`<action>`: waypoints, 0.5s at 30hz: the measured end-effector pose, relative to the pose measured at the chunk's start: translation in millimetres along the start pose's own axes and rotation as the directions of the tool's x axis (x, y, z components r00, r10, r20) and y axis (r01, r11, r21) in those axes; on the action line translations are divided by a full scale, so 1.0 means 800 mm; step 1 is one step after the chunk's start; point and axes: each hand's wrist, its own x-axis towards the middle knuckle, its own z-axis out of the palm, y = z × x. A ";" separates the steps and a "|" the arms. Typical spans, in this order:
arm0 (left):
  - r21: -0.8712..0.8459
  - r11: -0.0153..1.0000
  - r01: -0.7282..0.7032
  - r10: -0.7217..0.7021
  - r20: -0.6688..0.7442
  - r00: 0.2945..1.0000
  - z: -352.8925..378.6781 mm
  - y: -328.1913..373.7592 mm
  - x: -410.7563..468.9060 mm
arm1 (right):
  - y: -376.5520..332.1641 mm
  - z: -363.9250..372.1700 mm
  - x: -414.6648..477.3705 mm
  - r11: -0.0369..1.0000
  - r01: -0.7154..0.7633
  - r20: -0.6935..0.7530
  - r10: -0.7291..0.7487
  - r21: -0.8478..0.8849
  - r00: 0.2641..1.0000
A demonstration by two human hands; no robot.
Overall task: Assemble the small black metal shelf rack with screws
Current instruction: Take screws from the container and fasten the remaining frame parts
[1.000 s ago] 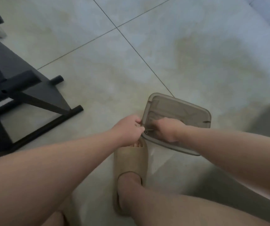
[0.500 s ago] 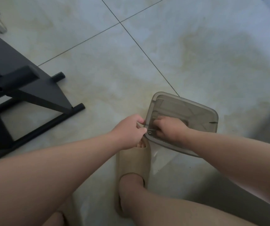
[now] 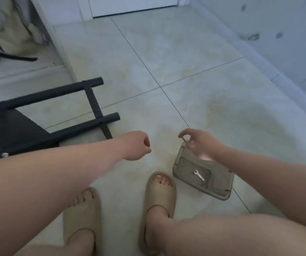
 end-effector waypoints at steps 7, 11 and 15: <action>-0.313 0.950 0.009 -0.090 -0.246 0.965 -0.059 -0.051 -0.078 | -0.142 -0.033 -0.032 0.929 0.184 -0.159 -0.139 0.320 0.977; -0.404 0.915 0.023 -0.189 -0.377 0.907 -0.082 -0.084 -0.091 | -0.202 -0.018 -0.033 0.913 0.257 -0.247 -0.182 0.316 0.952; -0.382 0.917 0.114 -0.314 -0.516 0.797 -0.091 -0.117 -0.086 | -0.237 0.000 -0.025 0.908 0.253 -0.201 -0.193 0.333 0.960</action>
